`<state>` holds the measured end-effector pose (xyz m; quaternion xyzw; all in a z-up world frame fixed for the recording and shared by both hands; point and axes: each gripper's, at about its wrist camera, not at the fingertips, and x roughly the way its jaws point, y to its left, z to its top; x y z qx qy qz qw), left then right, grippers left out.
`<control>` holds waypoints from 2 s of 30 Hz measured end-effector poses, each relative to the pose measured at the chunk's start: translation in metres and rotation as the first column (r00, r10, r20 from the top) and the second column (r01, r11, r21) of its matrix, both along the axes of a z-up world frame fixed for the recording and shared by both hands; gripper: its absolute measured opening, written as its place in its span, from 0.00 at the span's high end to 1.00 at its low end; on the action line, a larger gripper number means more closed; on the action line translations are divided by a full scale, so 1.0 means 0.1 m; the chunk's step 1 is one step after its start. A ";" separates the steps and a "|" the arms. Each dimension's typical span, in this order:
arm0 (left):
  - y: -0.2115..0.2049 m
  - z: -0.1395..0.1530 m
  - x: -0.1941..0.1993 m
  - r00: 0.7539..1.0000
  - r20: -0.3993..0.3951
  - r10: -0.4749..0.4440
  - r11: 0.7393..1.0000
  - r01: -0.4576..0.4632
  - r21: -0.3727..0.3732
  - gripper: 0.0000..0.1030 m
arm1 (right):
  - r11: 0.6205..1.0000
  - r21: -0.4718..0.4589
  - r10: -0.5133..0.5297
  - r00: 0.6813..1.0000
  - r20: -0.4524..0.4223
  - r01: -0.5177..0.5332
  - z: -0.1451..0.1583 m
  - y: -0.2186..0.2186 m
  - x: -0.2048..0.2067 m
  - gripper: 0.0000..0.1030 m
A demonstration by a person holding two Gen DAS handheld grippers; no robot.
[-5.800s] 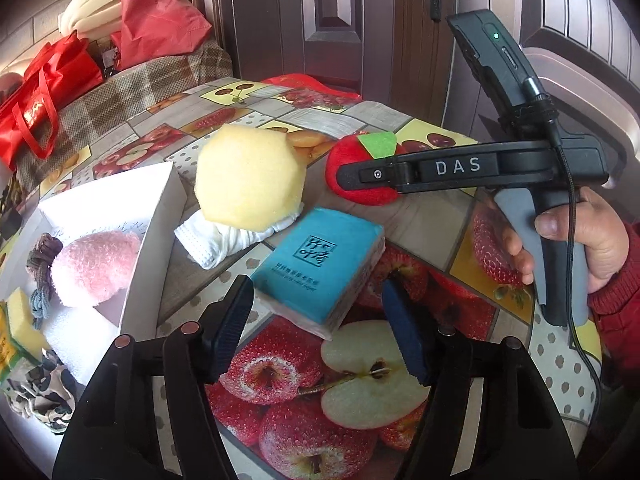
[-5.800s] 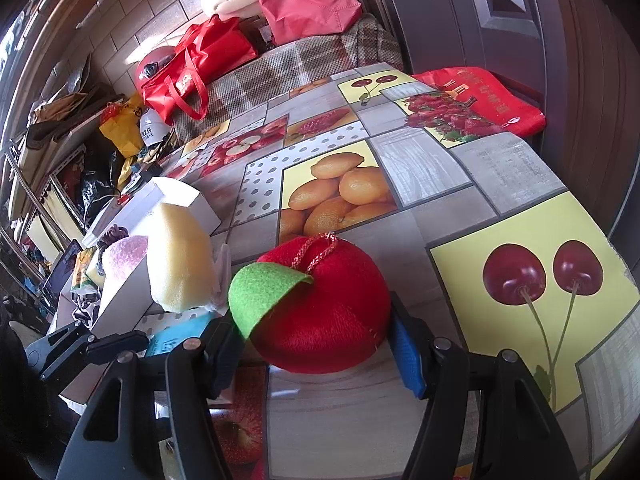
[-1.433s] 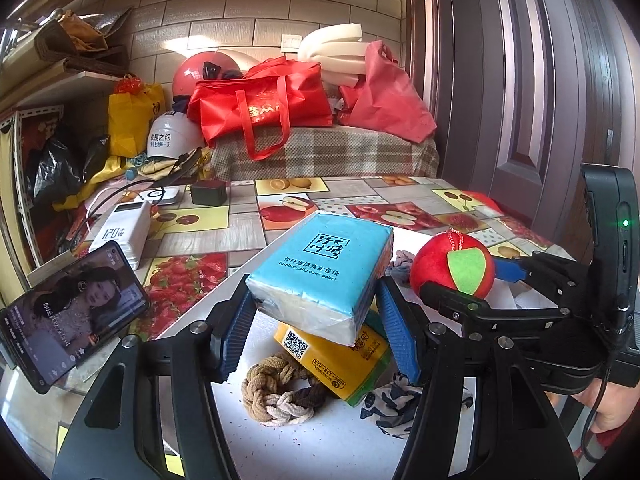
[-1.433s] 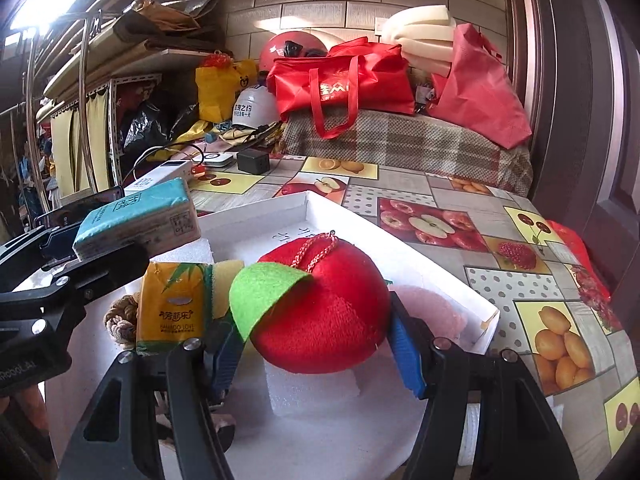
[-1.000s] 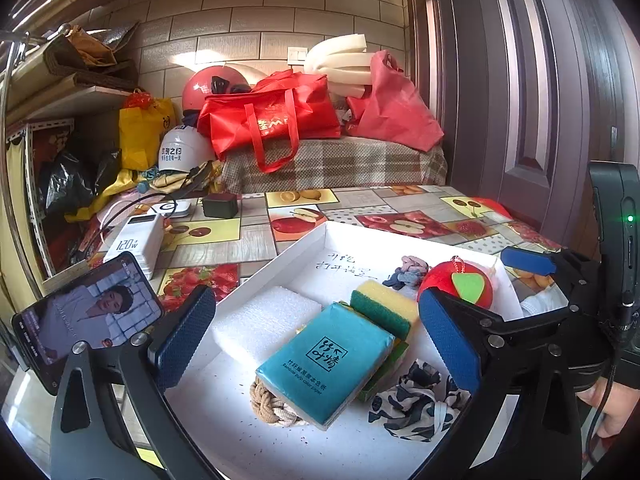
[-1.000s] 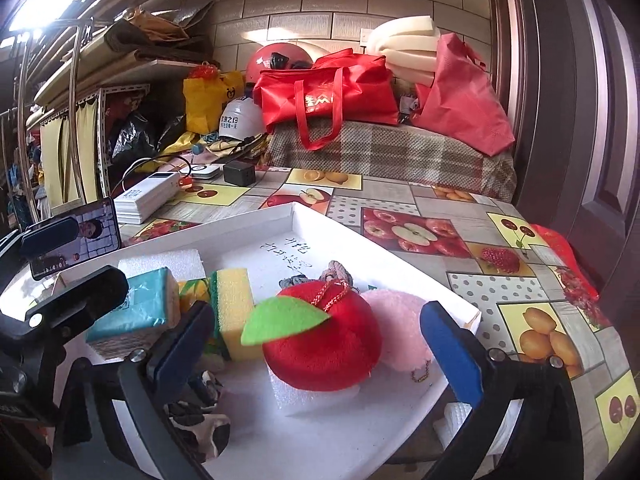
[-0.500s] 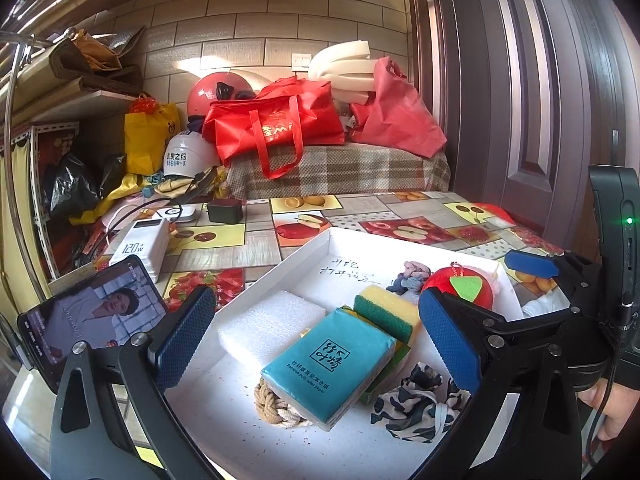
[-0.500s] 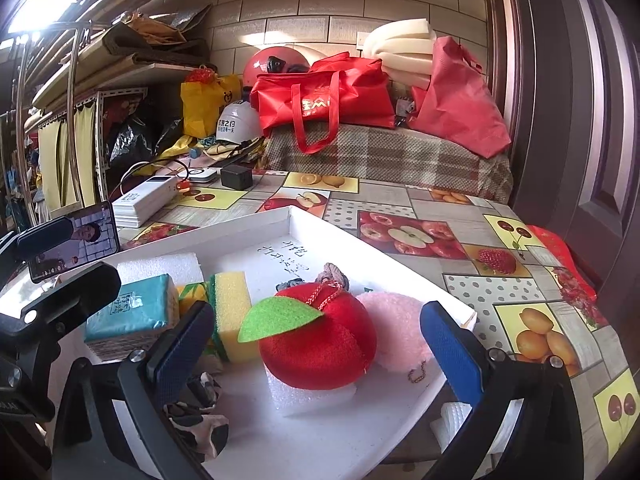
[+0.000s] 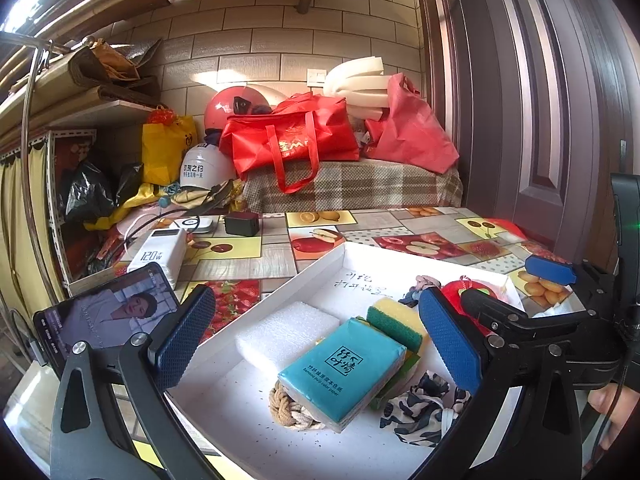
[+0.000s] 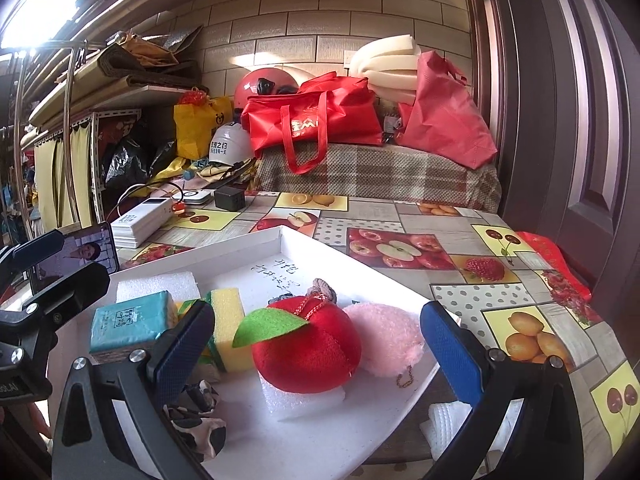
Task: Organize soft objects
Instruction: 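Lift both grippers out of the box back toward the pile, then grasp the pale yellow foam block with the left gripper while the right grasps the white cloth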
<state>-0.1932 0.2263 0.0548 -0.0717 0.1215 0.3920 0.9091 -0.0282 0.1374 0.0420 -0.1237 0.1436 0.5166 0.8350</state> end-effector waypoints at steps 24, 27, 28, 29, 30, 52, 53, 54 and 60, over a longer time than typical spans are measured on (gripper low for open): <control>-1.05 -0.02 0.41 0.942 -0.088 -0.325 0.945 0.327 0.014 0.01 | 0.988 0.029 -0.151 0.985 -0.087 0.154 0.00 -1.22 0.62 0.00; -1.28 -0.02 0.62 0.897 -0.124 -0.423 0.905 0.425 -0.015 0.01 | 0.975 0.031 -0.212 0.963 -0.165 0.220 -0.02 -1.47 0.96 0.00; -1.35 -0.03 0.70 0.877 -0.136 -0.462 0.887 0.461 -0.037 0.01 | 0.971 0.034 -0.224 0.953 -0.202 0.236 -0.03 -1.55 1.06 0.00; -1.42 -0.04 0.80 0.852 -0.149 -0.502 0.864 0.498 -0.066 0.01 | 0.970 0.035 -0.227 0.944 -0.238 0.242 -0.05 -1.61 1.15 0.00; -1.49 -0.06 0.90 0.826 -0.165 -0.540 0.842 0.531 -0.095 0.01 | 0.971 0.034 -0.219 0.937 -0.273 0.237 -0.07 -1.64 1.22 0.00; -1.63 -0.41 1.66 0.751 -0.356 -0.555 0.827 0.455 -0.330 0.01 | 0.933 -0.235 0.146 0.884 -0.444 -0.272 -0.45 -0.62 1.24 0.31; -1.63 -0.41 1.68 0.748 -0.358 -0.559 0.824 0.455 -0.337 0.01 | 0.934 -0.232 0.147 0.883 -0.446 -0.272 -0.44 -0.64 1.25 0.31; -1.63 -0.43 1.70 0.740 -0.359 -0.569 0.817 0.459 -0.349 0.01 | 0.935 -0.230 0.145 0.883 -0.446 -0.270 -0.44 -0.66 1.25 0.33; -1.67 -0.50 1.79 0.710 -0.402 -0.578 0.813 0.454 -0.366 0.02 | 0.949 -0.208 0.127 0.892 -0.434 -0.236 -0.39 -0.89 1.28 0.40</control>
